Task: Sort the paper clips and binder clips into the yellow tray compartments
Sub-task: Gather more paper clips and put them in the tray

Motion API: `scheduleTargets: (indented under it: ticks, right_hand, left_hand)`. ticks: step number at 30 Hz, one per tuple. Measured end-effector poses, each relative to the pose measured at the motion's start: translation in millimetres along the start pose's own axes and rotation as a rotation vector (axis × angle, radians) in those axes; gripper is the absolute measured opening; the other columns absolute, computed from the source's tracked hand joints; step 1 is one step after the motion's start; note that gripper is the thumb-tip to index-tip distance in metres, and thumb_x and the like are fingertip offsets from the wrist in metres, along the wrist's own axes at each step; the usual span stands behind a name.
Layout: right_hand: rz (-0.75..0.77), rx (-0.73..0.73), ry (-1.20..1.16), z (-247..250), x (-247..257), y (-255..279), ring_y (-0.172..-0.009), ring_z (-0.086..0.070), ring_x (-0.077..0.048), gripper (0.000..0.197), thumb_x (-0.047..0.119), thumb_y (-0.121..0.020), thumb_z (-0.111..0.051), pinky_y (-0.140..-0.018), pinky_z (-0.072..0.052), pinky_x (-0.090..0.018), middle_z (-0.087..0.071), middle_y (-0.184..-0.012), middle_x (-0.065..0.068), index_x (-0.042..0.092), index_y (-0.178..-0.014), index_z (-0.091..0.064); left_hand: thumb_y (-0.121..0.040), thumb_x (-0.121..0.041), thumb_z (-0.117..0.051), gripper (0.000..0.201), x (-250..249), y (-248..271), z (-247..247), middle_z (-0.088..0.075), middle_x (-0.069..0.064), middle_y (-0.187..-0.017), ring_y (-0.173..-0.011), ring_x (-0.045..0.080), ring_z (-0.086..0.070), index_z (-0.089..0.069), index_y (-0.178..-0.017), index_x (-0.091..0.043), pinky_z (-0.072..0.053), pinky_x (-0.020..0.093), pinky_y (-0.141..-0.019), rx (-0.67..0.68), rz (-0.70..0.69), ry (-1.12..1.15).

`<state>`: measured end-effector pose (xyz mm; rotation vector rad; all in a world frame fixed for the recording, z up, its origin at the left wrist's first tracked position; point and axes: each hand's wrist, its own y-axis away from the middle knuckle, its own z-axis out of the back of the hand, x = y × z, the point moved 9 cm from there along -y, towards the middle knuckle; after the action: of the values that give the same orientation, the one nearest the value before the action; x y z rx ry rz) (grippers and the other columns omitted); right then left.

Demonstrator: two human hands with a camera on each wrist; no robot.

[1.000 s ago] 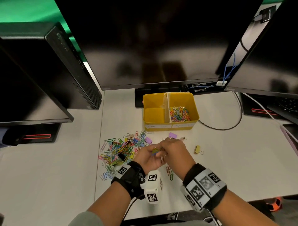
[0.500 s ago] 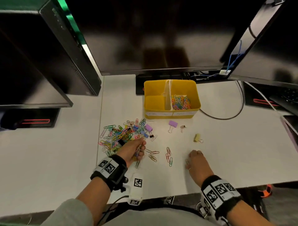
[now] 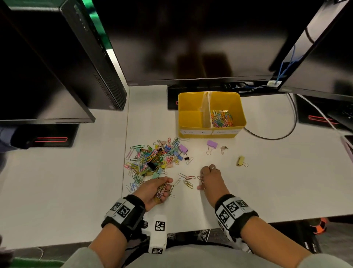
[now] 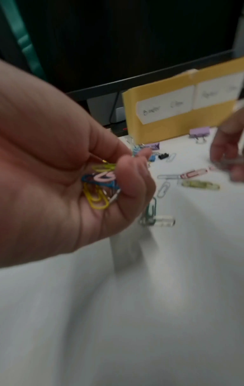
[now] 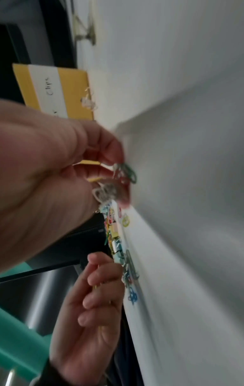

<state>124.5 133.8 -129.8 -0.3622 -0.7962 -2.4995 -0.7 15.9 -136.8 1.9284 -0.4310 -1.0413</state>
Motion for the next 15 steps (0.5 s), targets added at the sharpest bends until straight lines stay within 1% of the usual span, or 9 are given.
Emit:
scheduleTargets:
  ticks: [2,5,7,9,10,11,12,13,15]
  right_hand:
    - [0.049,-0.056,-0.011,2.8,1.7,-3.9,-0.105,-0.051,-0.035,0.033,-0.014,-0.080,-0.046,-0.086,-0.050,-0.037,-0.050,-0.116,-0.024,-0.003,-0.110,-0.051]
    - [0.081,-0.074,0.047,10.4,3.8,-12.3,-0.107,-0.050,-0.031,0.033,-0.014,-0.082,-0.039,-0.082,-0.041,-0.033,-0.055,-0.114,-0.021,-0.002,-0.110,-0.051]
    - [0.090,-0.052,0.114,14.7,10.1,-16.8,-0.110,-0.048,-0.029,0.038,-0.014,-0.080,-0.039,-0.085,-0.039,-0.032,-0.054,-0.118,-0.018,0.000,-0.115,-0.047]
    - [0.104,-0.021,0.131,18.8,20.2,-19.9,-0.110,-0.049,-0.027,0.038,-0.013,-0.082,-0.039,-0.088,-0.040,-0.030,-0.054,-0.118,-0.016,0.002,-0.116,-0.046]
    - [0.135,-0.017,0.108,23.2,26.7,-18.8,-0.105,-0.052,-0.021,0.034,-0.012,-0.084,-0.038,-0.086,-0.042,-0.023,-0.056,-0.112,-0.013,0.002,-0.114,-0.047]
    - [0.170,-0.043,0.047,32.7,36.3,-14.7,-0.095,-0.055,-0.008,0.029,-0.009,-0.087,-0.037,-0.076,-0.044,-0.010,-0.057,-0.101,-0.004,0.002,-0.110,-0.050]
    - [0.194,-0.066,-0.039,40.2,45.7,-10.0,-0.079,-0.051,0.008,0.026,-0.006,-0.090,-0.034,-0.064,-0.039,0.001,-0.053,-0.088,0.007,0.003,-0.106,-0.053]
    - [0.196,-0.056,-0.139,47.1,56.9,-1.9,-0.068,-0.047,0.014,0.027,-0.004,-0.092,-0.033,-0.057,-0.035,0.005,-0.047,-0.079,0.014,-0.001,-0.106,-0.055]
    - [0.286,-0.016,-0.232,52.6,87.6,17.9,-0.060,-0.046,0.017,0.026,-0.002,-0.092,-0.035,-0.054,-0.033,0.007,-0.043,-0.074,0.017,-0.009,-0.106,-0.056]
  left_hand:
    - [-0.101,-0.021,-0.039,0.028,5.5,-0.1,5.2,-0.046,0.001,-0.061,-0.037,0.006,-0.043,-0.053,-0.079,-0.012,-0.032,0.013,-0.034,-0.055,0.004,-0.128]
    - [-0.099,-0.022,-0.043,0.028,6.4,-0.6,7.4,-0.043,-0.001,-0.059,-0.040,0.007,-0.038,-0.051,-0.073,-0.013,-0.028,0.014,-0.037,-0.119,-0.011,-0.276]
    - [-0.099,-0.021,-0.044,0.028,6.2,-2.1,6.2,-0.043,0.000,-0.059,-0.041,0.008,-0.038,-0.050,-0.073,-0.013,-0.028,0.014,-0.037,-0.137,-0.014,-0.285]
    - [-0.100,-0.021,-0.043,0.028,4.8,-2.9,1.9,-0.045,0.001,-0.060,-0.039,0.008,-0.041,-0.052,-0.074,-0.012,-0.030,0.014,-0.036,-0.117,-0.010,-0.210]
    - [-0.100,-0.022,-0.043,0.029,3.8,-3.4,-0.3,-0.046,0.002,-0.060,-0.040,0.008,-0.043,-0.052,-0.074,-0.012,-0.032,0.015,-0.036,-0.098,-0.004,-0.150]
    - [-0.100,-0.025,-0.042,0.031,2.1,-3.2,-3.1,-0.048,0.002,-0.059,-0.041,0.009,-0.044,-0.053,-0.074,-0.012,-0.033,0.015,-0.037,-0.076,0.003,-0.083]
    - [-0.101,-0.027,-0.040,0.034,1.1,-3.7,-4.6,-0.050,0.002,-0.058,-0.041,0.010,-0.046,-0.053,-0.074,-0.011,-0.035,0.016,-0.037,-0.054,0.007,-0.012]
    - [-0.101,-0.030,-0.039,0.037,-1.0,-2.8,-7.4,-0.053,0.003,-0.056,-0.041,0.011,-0.049,-0.054,-0.073,-0.011,-0.038,0.016,-0.037,-0.028,0.014,0.060]
    - [-0.100,-0.037,-0.035,0.046,-2.7,-0.1,-15.3,-0.057,0.004,-0.054,-0.042,0.013,-0.053,-0.059,-0.072,-0.010,-0.044,0.017,-0.039,0.054,0.043,0.197]
